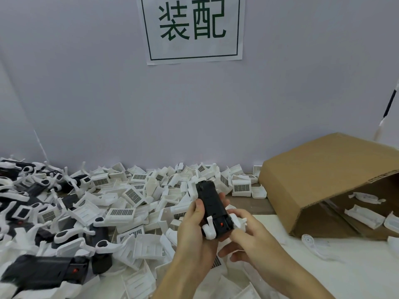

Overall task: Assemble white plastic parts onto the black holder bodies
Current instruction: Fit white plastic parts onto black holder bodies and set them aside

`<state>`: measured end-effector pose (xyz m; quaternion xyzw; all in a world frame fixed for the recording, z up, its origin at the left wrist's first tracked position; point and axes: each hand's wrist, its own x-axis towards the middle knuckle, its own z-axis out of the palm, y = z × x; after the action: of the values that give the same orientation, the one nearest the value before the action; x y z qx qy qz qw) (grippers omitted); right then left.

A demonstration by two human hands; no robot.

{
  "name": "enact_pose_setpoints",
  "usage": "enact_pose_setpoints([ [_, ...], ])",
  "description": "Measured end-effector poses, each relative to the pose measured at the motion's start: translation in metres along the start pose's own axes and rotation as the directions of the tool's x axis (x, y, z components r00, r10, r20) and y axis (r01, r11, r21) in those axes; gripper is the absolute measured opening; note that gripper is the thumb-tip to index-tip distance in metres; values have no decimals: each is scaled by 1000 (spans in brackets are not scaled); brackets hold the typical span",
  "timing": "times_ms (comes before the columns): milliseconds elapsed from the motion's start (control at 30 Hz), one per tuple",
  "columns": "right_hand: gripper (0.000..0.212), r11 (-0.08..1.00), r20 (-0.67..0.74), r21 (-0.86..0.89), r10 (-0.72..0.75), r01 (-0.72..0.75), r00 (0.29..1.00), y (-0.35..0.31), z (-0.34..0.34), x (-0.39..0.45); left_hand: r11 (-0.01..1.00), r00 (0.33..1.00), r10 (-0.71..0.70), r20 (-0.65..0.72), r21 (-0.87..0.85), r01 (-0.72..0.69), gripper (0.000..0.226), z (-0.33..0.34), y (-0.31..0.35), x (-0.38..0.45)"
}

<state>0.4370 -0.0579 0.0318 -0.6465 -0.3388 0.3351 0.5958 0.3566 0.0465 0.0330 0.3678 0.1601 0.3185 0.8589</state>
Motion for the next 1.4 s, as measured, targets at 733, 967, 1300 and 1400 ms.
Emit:
enact_pose_setpoints([
  [733, 36, 998, 24, 68, -12, 10, 1000, 10, 0, 9, 991, 999, 44, -29, 125, -40, 36, 0, -2, -2],
  [967, 35, 999, -26, -29, 16, -16, 1000, 9, 2, 9, 986, 997, 67, -31, 155, -61, 38, 1, -1, -3],
  [1300, 36, 996, -43, -76, -50, 47, 998, 6, 4, 5, 972, 995, 93, -31, 221, -84, 31, 3, 0, -3],
  [1400, 19, 998, -62, -54, -41, 38, 997, 8, 4, 7, 967, 994, 101, -32, 237, -91, 31, 4, 0, -3],
])
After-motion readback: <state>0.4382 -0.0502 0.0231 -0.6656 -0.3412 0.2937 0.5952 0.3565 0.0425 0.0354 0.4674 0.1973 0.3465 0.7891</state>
